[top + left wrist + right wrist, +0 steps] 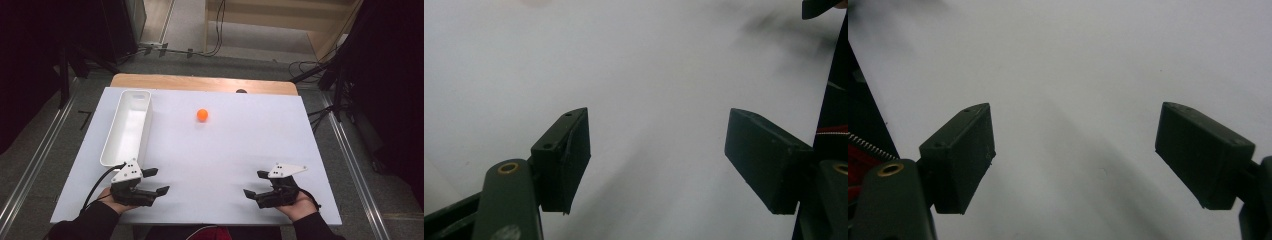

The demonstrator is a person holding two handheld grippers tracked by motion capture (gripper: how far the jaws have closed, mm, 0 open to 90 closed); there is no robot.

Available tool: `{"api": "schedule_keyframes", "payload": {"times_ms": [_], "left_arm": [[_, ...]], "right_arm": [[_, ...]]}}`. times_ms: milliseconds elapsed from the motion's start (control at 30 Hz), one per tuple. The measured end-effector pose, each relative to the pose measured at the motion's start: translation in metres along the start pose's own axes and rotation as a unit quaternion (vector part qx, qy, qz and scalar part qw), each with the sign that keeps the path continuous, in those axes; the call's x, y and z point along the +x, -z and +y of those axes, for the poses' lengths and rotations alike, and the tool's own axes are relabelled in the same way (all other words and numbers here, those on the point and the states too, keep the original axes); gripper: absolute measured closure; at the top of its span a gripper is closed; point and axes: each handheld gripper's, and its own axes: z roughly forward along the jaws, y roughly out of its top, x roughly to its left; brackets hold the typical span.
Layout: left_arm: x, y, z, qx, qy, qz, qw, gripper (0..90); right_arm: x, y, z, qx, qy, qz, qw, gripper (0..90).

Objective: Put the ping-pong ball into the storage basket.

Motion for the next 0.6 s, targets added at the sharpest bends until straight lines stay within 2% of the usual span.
{"api": "schedule_keyframes", "payload": {"times_ms": [333, 500, 600], "left_arm": [[0.0002, -0.0015, 0.0009, 0.001, 0.000, 0.000, 1.0000, 26.6], [0.0004, -0.0022, 0.0010, 0.003, -0.001, -0.004, 1.0000, 26.6], [0.0006, -0.0023, 0.0011, 0.002, -0.001, -0.004, 1.0000, 26.6]], "right_arm": [[0.0000, -0.0012, -0.0005, 0.004, -0.005, 0.001, 1.0000, 14.8], [-0.0017, -0.0022, -0.0022, 0.013, -0.010, -0.006, 0.9998, 14.8], [-0.0021, -0.0018, -0.0019, 0.008, -0.012, -0.006, 0.9999, 14.8]]}}
